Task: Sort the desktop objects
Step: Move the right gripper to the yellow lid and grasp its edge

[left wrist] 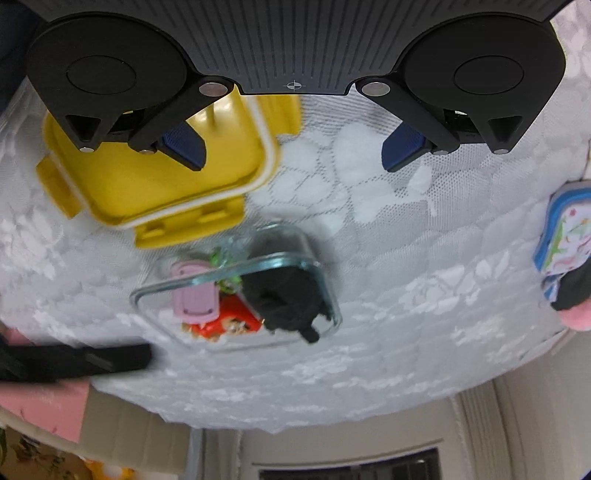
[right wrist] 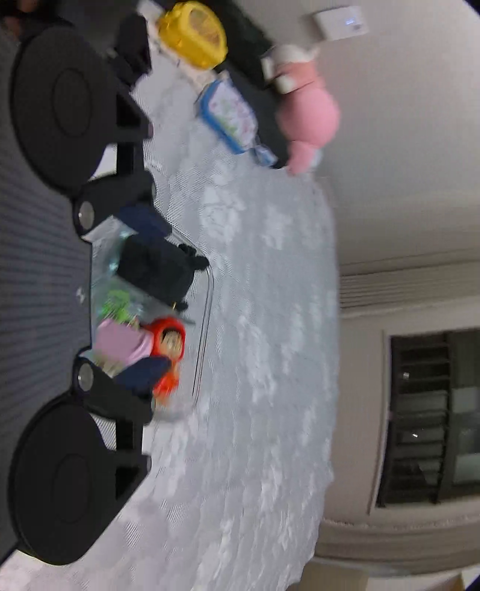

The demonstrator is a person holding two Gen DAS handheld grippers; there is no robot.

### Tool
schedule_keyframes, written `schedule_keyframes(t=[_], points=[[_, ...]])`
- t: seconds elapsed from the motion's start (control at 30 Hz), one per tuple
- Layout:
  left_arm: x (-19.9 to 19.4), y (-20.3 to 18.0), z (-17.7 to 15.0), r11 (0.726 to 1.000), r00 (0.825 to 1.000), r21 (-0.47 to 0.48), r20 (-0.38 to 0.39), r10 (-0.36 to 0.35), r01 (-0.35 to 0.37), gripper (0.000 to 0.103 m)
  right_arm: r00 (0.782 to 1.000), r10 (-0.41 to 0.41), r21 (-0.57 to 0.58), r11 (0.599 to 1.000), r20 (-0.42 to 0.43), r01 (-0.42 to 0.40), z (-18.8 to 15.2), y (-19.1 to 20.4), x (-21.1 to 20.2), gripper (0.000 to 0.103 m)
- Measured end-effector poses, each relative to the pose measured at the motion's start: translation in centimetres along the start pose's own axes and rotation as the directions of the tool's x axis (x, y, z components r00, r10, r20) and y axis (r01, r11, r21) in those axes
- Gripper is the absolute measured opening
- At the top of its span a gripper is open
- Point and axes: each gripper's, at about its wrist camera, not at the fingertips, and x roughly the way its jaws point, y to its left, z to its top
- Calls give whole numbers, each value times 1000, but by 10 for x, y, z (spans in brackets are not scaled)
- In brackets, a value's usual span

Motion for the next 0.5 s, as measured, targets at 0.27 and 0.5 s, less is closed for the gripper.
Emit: schedule_keyframes(t=[0.27,0.5], points=[[-23,-35,-12,1000,999,14,-30,-15,15,103,999,-23,223,975,40,14,-83,-64,-68,94],[-38,-70,-26,999,997,-5,-47,53,-54,103,998,53,346,937,19,-56,-139,-75,-78,94]])
